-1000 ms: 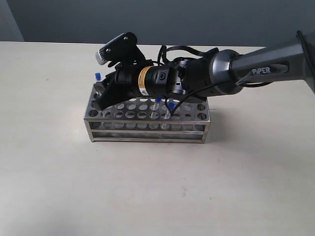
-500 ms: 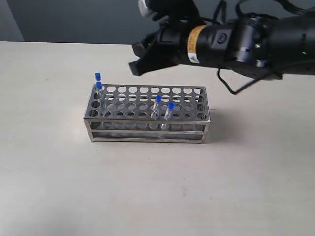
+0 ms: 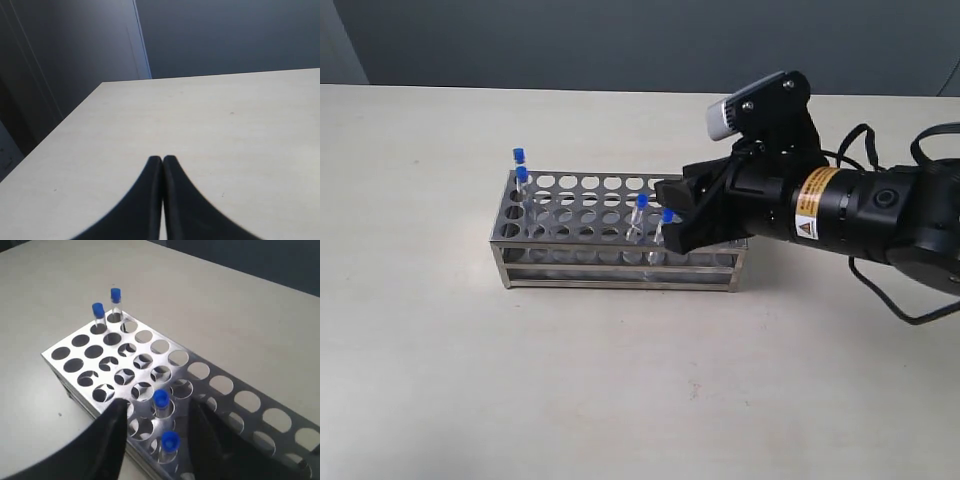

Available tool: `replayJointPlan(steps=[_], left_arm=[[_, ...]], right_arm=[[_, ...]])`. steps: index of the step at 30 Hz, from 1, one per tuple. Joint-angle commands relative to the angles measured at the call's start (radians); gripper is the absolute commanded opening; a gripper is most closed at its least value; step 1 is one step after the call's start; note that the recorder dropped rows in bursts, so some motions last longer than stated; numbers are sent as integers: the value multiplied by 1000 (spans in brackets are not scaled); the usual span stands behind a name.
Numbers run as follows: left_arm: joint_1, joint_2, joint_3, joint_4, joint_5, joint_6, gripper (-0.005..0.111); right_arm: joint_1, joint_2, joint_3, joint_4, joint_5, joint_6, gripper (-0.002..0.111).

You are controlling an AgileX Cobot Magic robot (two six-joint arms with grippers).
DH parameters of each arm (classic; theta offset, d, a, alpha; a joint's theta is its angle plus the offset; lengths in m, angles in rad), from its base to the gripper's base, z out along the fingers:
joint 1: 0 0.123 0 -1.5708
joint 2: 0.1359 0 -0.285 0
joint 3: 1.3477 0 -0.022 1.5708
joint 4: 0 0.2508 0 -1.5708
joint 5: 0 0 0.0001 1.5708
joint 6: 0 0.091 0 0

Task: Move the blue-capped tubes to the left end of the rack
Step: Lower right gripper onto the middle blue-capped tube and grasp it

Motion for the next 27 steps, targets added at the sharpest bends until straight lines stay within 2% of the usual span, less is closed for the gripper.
replayJointPlan(steps=[1,6,12,21,25,27], left_arm=[[-3,-5,-3,3,-5,-4,1],[-3,-5,-3,3,-5,-4,1],[-3,-5,-3,3,-5,-4,1],[-3,-5,-3,3,-5,-4,1],[-3,-5,-3,3,-5,-4,1],[-3,-5,-3,3,-5,-4,1]], right_arm=[[-5,42,7,11,-17,-41,43],[-5,101,7,28,-61,-94,50],[-5,164,7,229,-93,-285,50],[-5,254,7,241,-150,-295,50],[-5,274,7,251,-164,-293,44],[-5,274,7,274,-171,-293,37]])
